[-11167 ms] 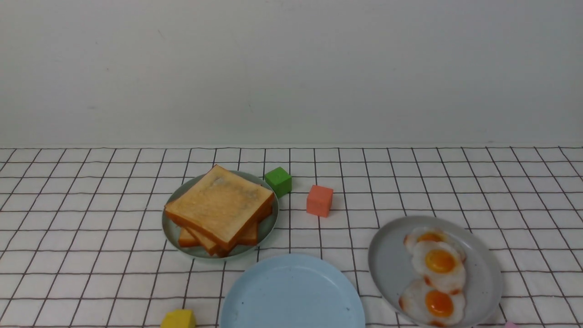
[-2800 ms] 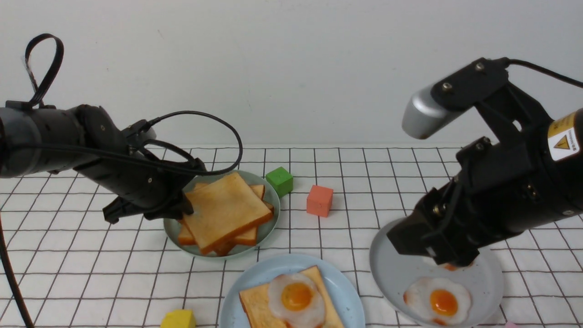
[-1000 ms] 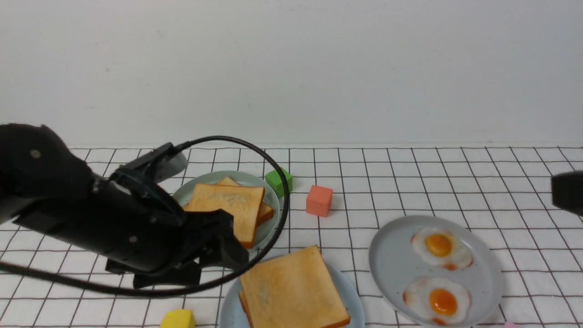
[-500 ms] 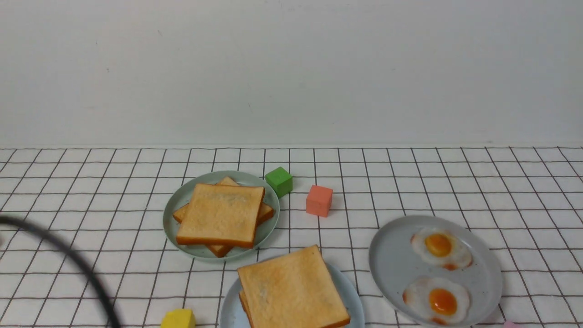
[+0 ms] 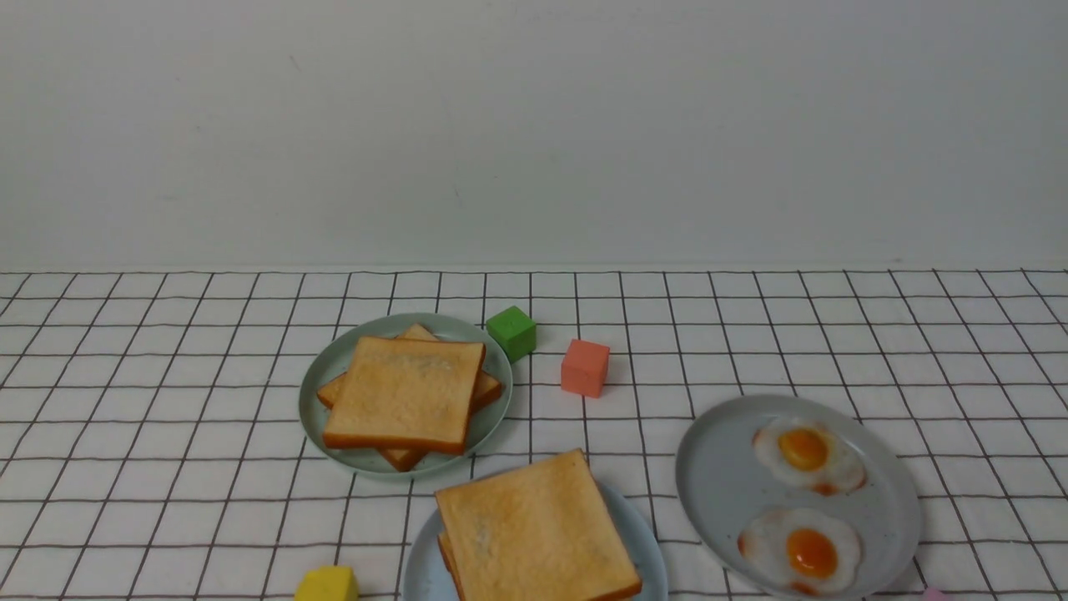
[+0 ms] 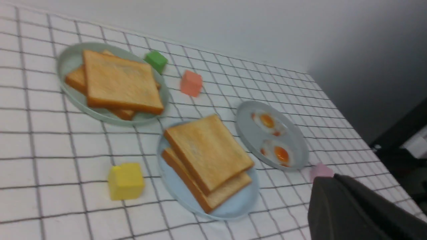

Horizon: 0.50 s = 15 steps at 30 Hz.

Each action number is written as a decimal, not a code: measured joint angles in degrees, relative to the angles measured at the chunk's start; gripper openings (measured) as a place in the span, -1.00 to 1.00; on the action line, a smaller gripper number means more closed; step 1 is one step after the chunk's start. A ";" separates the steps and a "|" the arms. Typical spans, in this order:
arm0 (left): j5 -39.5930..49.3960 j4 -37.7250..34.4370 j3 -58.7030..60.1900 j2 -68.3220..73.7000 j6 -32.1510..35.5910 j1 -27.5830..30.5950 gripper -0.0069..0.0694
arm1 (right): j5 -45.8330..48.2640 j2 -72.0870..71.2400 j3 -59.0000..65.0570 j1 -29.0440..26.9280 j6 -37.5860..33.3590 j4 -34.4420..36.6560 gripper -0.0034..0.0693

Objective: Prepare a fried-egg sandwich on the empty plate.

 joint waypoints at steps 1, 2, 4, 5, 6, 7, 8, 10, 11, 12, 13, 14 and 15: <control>-0.13 2.07 0.05 0.00 0.08 0.00 -0.85 | 0.00 0.00 0.00 0.00 0.00 0.00 -0.89; -0.22 3.28 0.11 0.00 0.08 0.00 -0.85 | 0.00 0.00 0.00 0.00 0.00 0.00 -0.89; -0.21 5.90 0.22 0.00 0.13 0.00 -0.85 | -0.06 0.00 0.00 0.00 0.00 0.00 -0.89; -0.21 6.82 0.28 0.00 0.19 0.00 -0.85 | -0.05 0.00 0.00 0.00 0.00 0.00 -0.89; -0.21 7.72 0.28 0.00 0.26 0.00 -0.85 | -0.07 0.00 0.00 0.00 0.00 0.00 -0.89; -0.21 8.33 0.33 0.00 0.26 0.00 -0.85 | -0.07 0.00 0.00 0.00 0.00 0.00 -0.89; -0.21 8.33 0.33 0.00 0.26 0.00 -0.85 | -0.07 0.00 0.00 0.00 0.00 0.00 -0.89; -0.23 9.32 0.39 0.00 0.31 0.00 -0.85 | -0.07 0.00 0.00 0.00 0.00 0.00 -0.88; -0.23 9.31 0.39 0.00 0.31 0.00 -0.85 | -0.07 0.00 0.00 0.00 0.00 0.00 -0.88; -0.28 9.74 0.44 0.00 0.38 0.00 -0.85 | -0.07 0.00 0.00 0.00 0.00 0.00 -0.88; -1.37 10.84 0.63 0.00 0.77 0.00 -0.85 | -0.07 0.00 0.00 0.00 0.00 0.00 -0.87; -2.43 12.30 0.87 0.00 0.86 0.00 -0.85 | -0.07 0.00 0.00 0.00 0.00 0.00 -0.87; -4.25 13.68 1.27 -0.06 1.02 0.00 -0.85 | -0.07 0.00 0.00 0.00 0.00 0.00 -0.87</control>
